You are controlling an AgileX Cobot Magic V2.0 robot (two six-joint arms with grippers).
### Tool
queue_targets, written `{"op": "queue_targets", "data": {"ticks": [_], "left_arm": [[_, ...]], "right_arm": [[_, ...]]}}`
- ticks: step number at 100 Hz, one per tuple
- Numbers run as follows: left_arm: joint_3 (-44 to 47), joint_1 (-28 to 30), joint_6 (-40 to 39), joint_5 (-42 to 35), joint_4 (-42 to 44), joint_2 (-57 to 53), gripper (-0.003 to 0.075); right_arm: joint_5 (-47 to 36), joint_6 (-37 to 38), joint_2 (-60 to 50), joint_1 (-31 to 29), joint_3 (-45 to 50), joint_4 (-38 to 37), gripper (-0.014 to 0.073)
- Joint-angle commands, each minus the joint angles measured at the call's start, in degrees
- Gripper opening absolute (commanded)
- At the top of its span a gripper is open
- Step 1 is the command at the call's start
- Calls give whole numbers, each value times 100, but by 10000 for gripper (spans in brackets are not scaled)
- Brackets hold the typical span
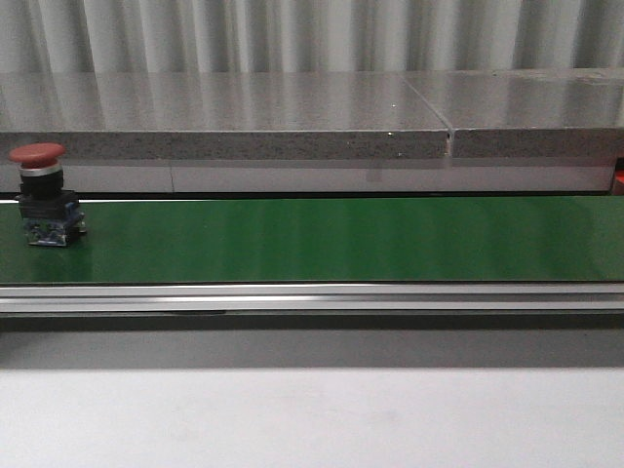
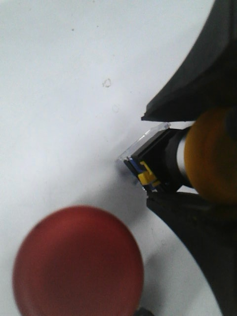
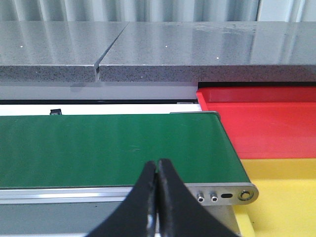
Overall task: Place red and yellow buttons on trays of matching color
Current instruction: 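Grasp a yellow push button on the table with the left gripper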
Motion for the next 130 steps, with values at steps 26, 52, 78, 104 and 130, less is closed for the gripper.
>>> {"op": "queue_targets", "data": {"ticks": [26,52,78,104,130], "left_arm": [[-515,-55,1561,433,-172,-1244,143],[303,-283,2015,502,290,-2205,143],[1291,-607,2185,404,300,-2811,143],[1666,-742,2185,361,361,-2741,143],[1666,-762,2208,447,361,-2533,236]], "right_arm": [[-444,-46,-88,8,-108,-4,-60],[-444,-46,-88,8,-108,-4,-60],[-444,-46,-88,8,-108,-4,-60],[-444,-46,-88,8,-108,-4,-60],[-444,-46,-88,8,-108,-4,-60]]}}
